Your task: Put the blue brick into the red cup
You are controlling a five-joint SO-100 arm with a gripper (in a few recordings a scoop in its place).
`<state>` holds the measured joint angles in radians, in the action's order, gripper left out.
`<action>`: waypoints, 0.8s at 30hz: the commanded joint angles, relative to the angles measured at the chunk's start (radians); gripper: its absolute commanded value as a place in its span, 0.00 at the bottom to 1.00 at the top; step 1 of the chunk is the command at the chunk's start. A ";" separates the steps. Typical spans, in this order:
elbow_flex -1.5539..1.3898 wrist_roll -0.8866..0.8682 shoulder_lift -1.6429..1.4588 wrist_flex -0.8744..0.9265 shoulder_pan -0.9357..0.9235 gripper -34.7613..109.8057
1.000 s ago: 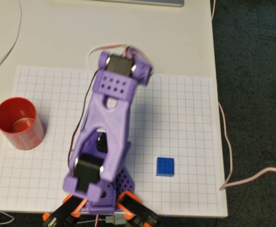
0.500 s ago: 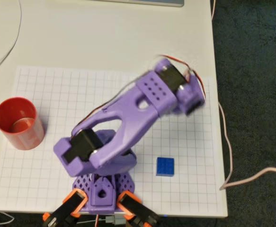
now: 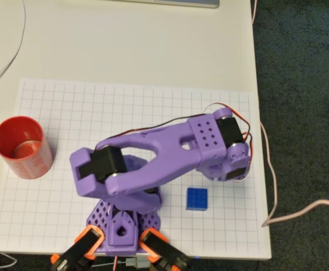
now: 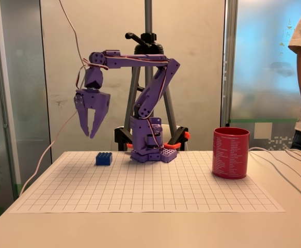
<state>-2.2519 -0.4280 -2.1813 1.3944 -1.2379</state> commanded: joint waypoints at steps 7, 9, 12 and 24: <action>-0.127 -0.196 -0.015 0.032 0.031 0.24; -0.114 -0.175 0.002 0.052 -0.012 0.24; -0.103 -0.178 0.020 0.066 -0.066 0.24; -0.107 -0.186 0.043 0.058 -0.087 0.64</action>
<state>-2.3823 -0.5844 -2.1246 1.4358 -1.3131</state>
